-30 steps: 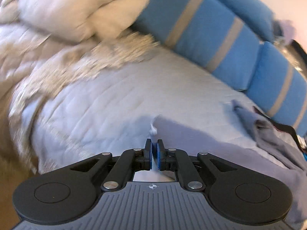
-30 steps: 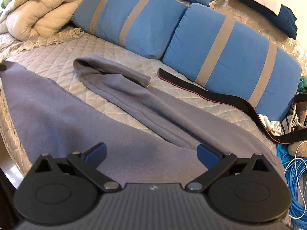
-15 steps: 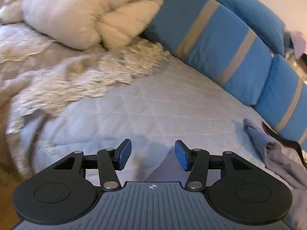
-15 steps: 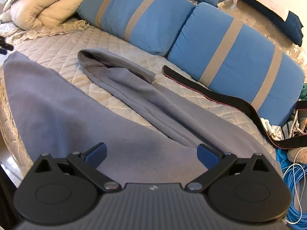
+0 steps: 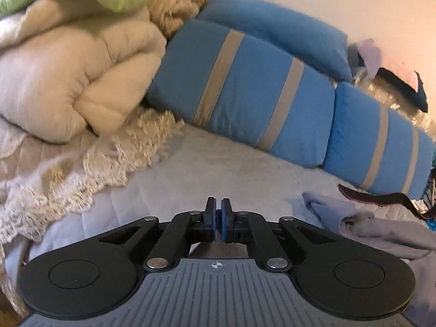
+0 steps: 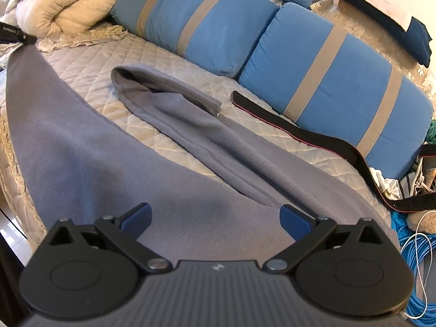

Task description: Fold clothes

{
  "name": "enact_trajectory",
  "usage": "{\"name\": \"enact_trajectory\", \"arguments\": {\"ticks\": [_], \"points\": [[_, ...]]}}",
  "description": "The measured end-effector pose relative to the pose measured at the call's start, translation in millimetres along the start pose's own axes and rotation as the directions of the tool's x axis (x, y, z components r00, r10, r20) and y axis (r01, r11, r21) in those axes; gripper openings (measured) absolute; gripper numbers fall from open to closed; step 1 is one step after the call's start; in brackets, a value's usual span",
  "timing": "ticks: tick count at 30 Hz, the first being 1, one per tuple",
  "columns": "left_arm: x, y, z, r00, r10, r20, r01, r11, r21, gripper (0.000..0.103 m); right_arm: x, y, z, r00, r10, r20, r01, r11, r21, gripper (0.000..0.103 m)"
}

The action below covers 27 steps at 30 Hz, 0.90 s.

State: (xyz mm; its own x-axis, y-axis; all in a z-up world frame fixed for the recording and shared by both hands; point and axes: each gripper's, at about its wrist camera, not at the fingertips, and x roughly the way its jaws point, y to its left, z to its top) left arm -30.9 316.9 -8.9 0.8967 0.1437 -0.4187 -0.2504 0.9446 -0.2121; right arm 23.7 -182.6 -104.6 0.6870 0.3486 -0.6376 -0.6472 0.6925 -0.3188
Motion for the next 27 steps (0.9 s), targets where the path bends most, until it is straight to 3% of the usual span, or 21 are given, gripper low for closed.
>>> {"name": "enact_trajectory", "arguments": {"ticks": [2, 5, 6, 10, 14, 17, 19, 20, 21, 22, 27], "points": [[2, 4, -1, 0.999, 0.034, -0.012, -0.035, 0.999, -0.01, 0.013, -1, 1, 0, 1.0, 0.001, 0.003, -0.001, 1.0, -0.003, 0.103], [4, 13, 0, 0.993, 0.098, -0.065, -0.1, 0.994, -0.033, 0.044, -2, 2, 0, 1.0, 0.002, 0.008, -0.002, 1.0, -0.011, 0.103], [4, 15, 0, 0.99, 0.113, -0.085, -0.117, 0.992, -0.039, 0.048, -3, 3, 1, 1.0, 0.002, 0.011, -0.002, 1.0, -0.013, 0.103], [5, 28, -10, 0.97, 0.129, -0.208, -0.145, 0.987, -0.064, 0.05, -4, 2, 2, 1.0, 0.007, 0.016, -0.007, 1.0, -0.012, 0.103], [7, 50, -29, 0.943, 0.088, -0.32, -0.166, 0.96, -0.226, 0.051, -5, 2, 2, 1.0, 0.009, 0.018, -0.009, 1.0, -0.009, 0.103], [6, 64, -39, 0.952, 0.033, -0.306, -0.152, 0.916, -0.372, 0.049, -5, 3, 2, 1.0, 0.01, 0.021, -0.01, 1.0, -0.013, 0.103], [6, 71, -41, 0.954, -0.03, -0.297, -0.118, 0.875, -0.469, 0.027, -5, 4, 2, 1.0, 0.01, 0.017, -0.009, 1.0, -0.017, 0.103], [7, 73, -42, 0.95, -0.057, -0.306, -0.113, 0.853, -0.51, 0.003, -5, 4, 2, 1.0, 0.009, 0.015, -0.009, 1.0, -0.019, 0.103], [8, 74, -43, 0.945, -0.078, -0.318, -0.115, 0.83, -0.545, 0.003, -4, 4, 2, 1.0, 0.009, 0.013, -0.008, 1.0, -0.019, 0.103], [7, 73, -43, 0.943, -0.078, -0.324, -0.122, 0.824, -0.554, 0.002, -4, 4, 2, 1.0, 0.009, 0.013, -0.008, 1.0, -0.019, 0.103], [-9, 68, -40, 0.929, -0.035, -0.369, -0.169, 0.847, -0.504, 0.002, -6, 3, 2, 1.0, 0.008, 0.015, -0.008, 1.0, -0.013, 0.103]]}}
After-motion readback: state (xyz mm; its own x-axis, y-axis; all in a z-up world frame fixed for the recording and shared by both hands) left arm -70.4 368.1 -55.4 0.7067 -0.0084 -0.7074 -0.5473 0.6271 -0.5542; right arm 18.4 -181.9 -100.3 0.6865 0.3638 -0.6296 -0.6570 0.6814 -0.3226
